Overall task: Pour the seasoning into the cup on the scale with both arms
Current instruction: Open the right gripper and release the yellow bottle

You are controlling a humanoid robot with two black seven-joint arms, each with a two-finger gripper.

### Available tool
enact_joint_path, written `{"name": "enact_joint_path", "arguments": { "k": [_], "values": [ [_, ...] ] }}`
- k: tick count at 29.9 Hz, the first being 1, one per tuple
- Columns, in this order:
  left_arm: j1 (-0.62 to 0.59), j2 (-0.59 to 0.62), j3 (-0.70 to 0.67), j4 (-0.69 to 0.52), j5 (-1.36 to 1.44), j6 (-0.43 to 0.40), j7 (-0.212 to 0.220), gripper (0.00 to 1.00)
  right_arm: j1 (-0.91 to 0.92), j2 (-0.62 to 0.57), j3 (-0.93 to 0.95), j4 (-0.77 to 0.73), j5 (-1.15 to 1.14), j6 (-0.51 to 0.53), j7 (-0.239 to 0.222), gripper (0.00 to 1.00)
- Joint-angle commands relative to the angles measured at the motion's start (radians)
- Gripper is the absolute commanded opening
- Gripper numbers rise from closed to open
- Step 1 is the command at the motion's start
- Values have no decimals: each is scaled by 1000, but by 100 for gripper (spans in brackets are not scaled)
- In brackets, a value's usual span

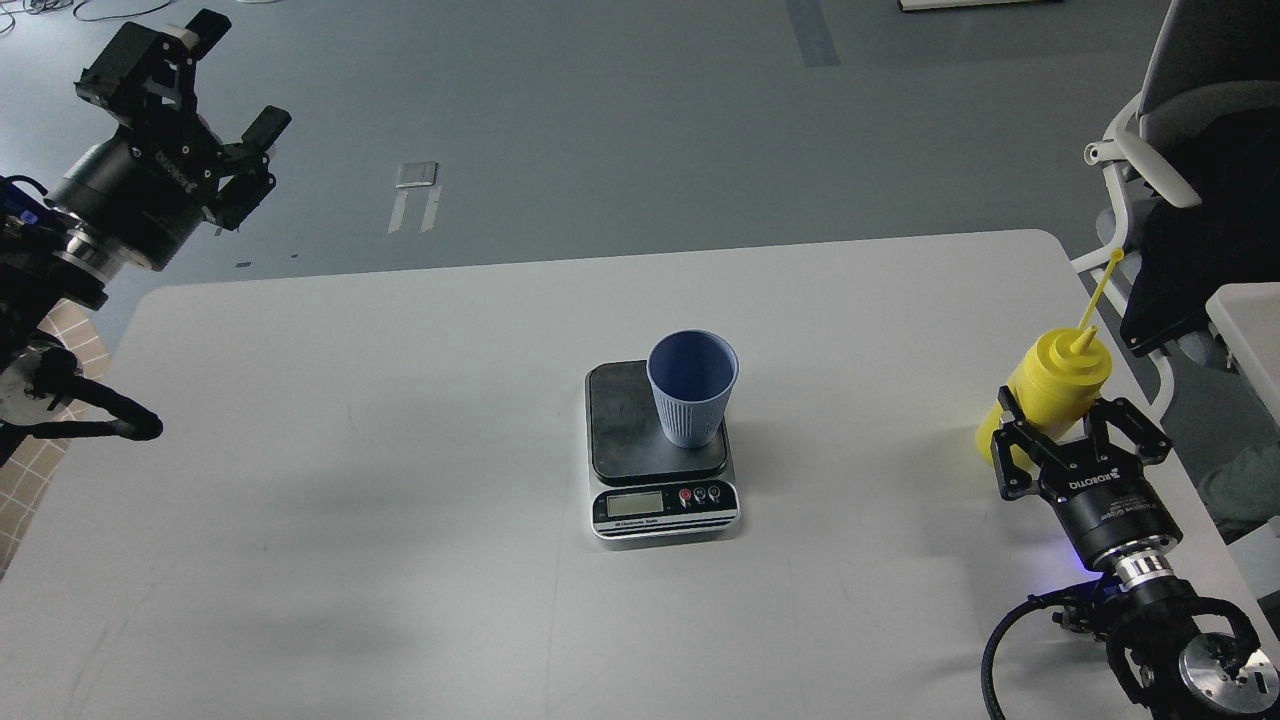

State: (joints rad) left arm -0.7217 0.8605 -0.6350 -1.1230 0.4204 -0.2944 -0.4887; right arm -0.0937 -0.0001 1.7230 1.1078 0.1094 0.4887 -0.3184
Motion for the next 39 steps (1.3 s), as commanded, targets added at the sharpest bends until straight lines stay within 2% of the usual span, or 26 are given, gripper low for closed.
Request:
{"name": "enact_joint_path", "arguments": {
  "k": [1, 6, 14, 25, 33, 37, 39],
  "values": [
    [-1, -1, 0, 0, 0, 0, 0, 99, -34, 0, -5, 37, 39, 0, -25, 100],
    [-4, -8, 0, 0, 0, 1, 0, 99, -93, 0, 1, 93, 70, 0, -37, 100],
    [-7, -15, -2, 0, -2, 1, 0, 98, -133, 0, 49, 96, 79, 0, -33, 100],
    [-5, -17, -26, 0, -6, -12, 0, 99, -118, -208, 127, 156, 79, 0, -28, 100],
    [-15, -32, -86, 0, -12, -15, 0, 98, -38, -325, 170, 170, 79, 0, -31, 100],
    [-15, -51, -129, 2, -12, -45, 0, 98, 23, -377, 175, 159, 79, 0, -34, 100],
    [-13, -95, -176, 3, -14, -52, 0, 98, 71, -397, 173, 164, 79, 0, -37, 100]
  ]
}}
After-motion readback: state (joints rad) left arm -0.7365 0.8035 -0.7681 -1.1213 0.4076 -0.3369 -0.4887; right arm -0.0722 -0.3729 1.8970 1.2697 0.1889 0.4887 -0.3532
